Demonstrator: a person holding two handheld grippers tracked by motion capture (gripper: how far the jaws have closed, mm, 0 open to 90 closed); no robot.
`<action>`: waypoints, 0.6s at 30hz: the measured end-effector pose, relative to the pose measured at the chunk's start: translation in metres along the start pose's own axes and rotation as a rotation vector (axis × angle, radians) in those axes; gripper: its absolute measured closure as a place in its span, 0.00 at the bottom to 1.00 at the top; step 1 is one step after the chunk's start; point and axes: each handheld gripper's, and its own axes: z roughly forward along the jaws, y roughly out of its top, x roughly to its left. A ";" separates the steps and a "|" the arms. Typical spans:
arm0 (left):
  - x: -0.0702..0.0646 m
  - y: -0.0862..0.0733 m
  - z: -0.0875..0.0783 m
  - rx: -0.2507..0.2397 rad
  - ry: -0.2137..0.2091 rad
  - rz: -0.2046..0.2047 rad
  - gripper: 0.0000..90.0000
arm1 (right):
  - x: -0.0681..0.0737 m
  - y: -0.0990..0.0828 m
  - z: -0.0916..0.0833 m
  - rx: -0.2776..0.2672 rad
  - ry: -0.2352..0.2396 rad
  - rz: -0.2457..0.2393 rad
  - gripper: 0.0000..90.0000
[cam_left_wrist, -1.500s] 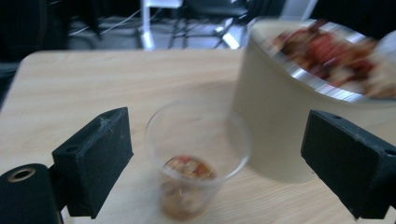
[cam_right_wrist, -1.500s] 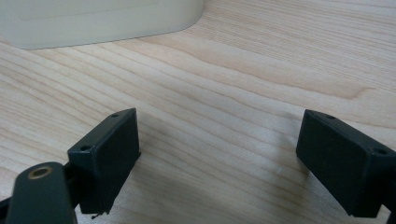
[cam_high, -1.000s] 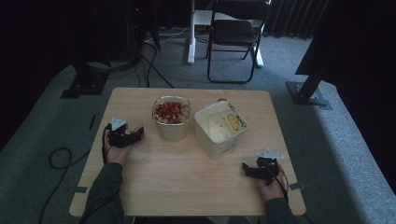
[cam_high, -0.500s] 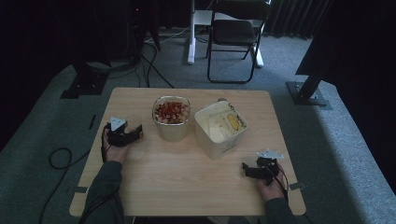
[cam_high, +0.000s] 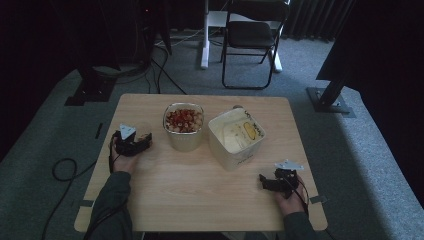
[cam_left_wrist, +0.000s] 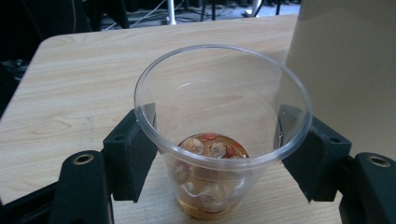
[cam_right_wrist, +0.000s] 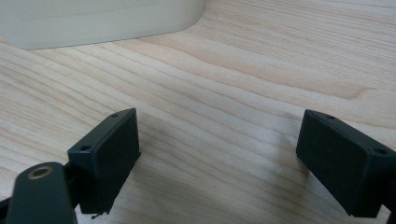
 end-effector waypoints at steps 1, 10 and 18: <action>0.000 0.002 -0.001 -0.003 0.005 0.003 0.35 | 0.000 0.000 0.000 0.000 0.000 0.000 0.14; 0.003 0.032 -0.013 -0.050 0.038 0.050 0.35 | 0.000 0.000 0.000 0.000 0.000 0.000 0.14; 0.001 0.066 -0.021 -0.087 0.057 0.099 0.35 | 0.000 0.000 0.000 0.000 0.000 -0.001 0.14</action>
